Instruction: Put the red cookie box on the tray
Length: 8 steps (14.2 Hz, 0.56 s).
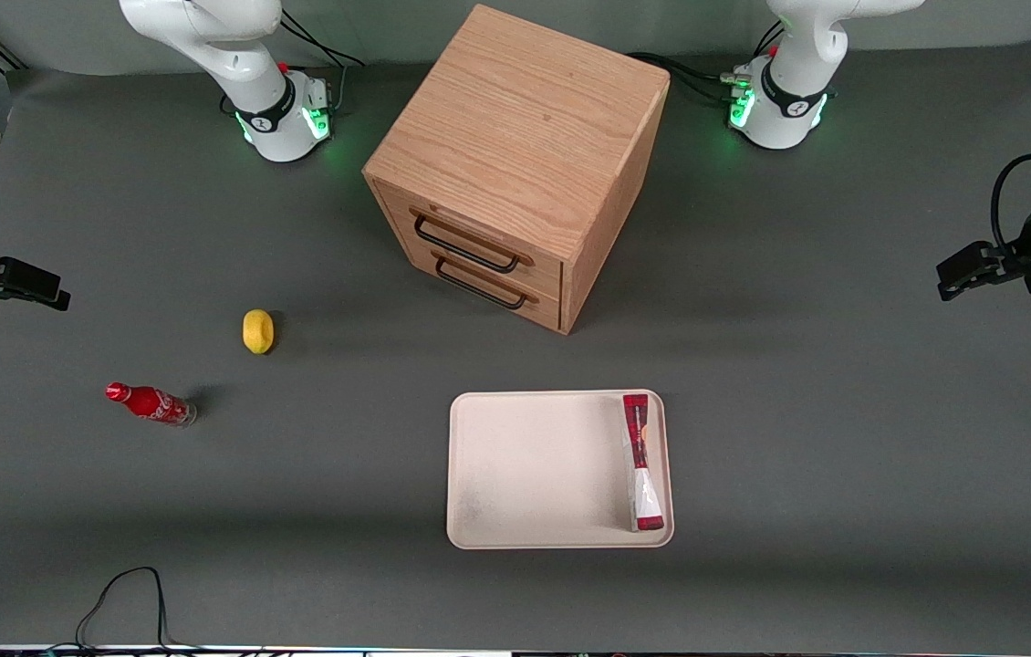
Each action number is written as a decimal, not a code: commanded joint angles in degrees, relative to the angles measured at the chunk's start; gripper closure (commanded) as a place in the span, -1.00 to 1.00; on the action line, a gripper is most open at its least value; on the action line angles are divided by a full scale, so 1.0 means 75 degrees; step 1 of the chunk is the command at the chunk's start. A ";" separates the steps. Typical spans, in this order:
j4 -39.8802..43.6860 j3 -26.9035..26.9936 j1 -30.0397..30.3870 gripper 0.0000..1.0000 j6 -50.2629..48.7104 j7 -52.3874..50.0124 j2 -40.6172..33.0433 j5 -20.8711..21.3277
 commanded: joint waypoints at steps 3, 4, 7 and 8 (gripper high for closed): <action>-0.0125 0.0223 -0.0283 -1.00 -0.0055 0.0414 -0.0204 -0.0289; -0.0079 0.0223 -0.0272 -1.00 -0.0207 0.0624 -0.0193 -0.0277; -0.0043 0.0223 -0.0260 -1.00 -0.0337 0.0674 -0.0204 -0.0277; -0.0043 0.0211 -0.0271 -1.00 -0.0325 0.0638 -0.0204 -0.0277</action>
